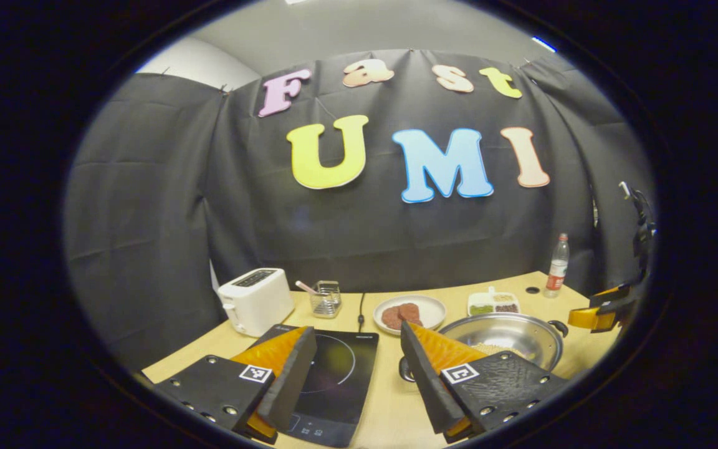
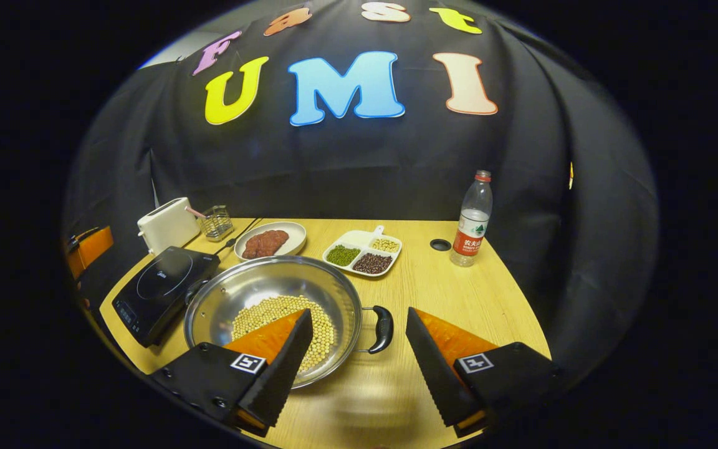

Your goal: First push the handle of the pot to place it horizontally, then grasp the pot with both hands and set it on the induction cooktop.

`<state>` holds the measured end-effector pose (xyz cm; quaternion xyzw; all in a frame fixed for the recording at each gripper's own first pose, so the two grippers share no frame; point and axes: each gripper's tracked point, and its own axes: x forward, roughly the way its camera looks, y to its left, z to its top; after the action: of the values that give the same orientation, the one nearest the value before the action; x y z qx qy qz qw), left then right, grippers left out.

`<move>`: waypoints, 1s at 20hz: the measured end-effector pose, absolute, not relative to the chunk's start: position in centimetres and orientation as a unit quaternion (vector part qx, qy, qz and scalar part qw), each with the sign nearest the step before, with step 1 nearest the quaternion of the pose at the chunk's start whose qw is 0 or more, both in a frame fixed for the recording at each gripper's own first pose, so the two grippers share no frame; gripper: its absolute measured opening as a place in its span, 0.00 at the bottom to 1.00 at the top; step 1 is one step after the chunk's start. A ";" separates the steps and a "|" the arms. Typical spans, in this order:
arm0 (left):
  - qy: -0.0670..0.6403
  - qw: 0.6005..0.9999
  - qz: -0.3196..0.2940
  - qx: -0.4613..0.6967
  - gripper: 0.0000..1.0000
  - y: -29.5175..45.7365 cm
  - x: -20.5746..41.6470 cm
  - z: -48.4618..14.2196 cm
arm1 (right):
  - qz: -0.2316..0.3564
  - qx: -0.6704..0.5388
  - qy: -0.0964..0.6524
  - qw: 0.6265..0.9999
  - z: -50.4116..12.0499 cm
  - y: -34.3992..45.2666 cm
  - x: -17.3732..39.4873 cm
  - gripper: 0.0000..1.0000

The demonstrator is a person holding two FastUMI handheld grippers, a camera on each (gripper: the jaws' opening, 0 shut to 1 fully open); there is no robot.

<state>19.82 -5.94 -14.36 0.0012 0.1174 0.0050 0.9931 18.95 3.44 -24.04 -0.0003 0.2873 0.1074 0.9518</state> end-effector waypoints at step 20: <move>0.270 0.956 -0.111 -0.042 0.84 -12.6 27.8 -28.8 | 0.058 -0.010 0.321 0.945 -28.3 2.7 21.9 0.93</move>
<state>27.79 -12.57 -28.77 -0.0423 0.2698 -0.1106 0.9556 21.93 2.69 -28.34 -0.0102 0.3209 0.0581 0.9453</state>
